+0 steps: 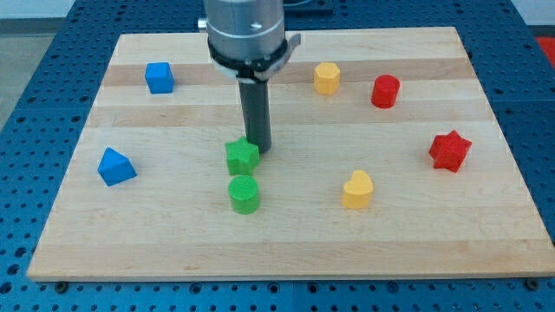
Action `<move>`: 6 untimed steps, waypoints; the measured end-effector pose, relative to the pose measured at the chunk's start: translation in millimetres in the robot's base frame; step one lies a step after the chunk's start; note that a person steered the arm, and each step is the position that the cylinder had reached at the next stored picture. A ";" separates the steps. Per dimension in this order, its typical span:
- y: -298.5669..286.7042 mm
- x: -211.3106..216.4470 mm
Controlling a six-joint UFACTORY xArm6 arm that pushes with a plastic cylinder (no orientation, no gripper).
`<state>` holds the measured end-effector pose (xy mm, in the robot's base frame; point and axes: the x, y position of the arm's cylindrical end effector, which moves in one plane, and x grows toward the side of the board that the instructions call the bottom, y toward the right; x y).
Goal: Reposition your arm away from the green star
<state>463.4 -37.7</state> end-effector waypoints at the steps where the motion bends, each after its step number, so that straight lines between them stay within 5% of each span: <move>1: 6.7 10.3; 3: 24.5 -47.5; 6: 198.0 -47.5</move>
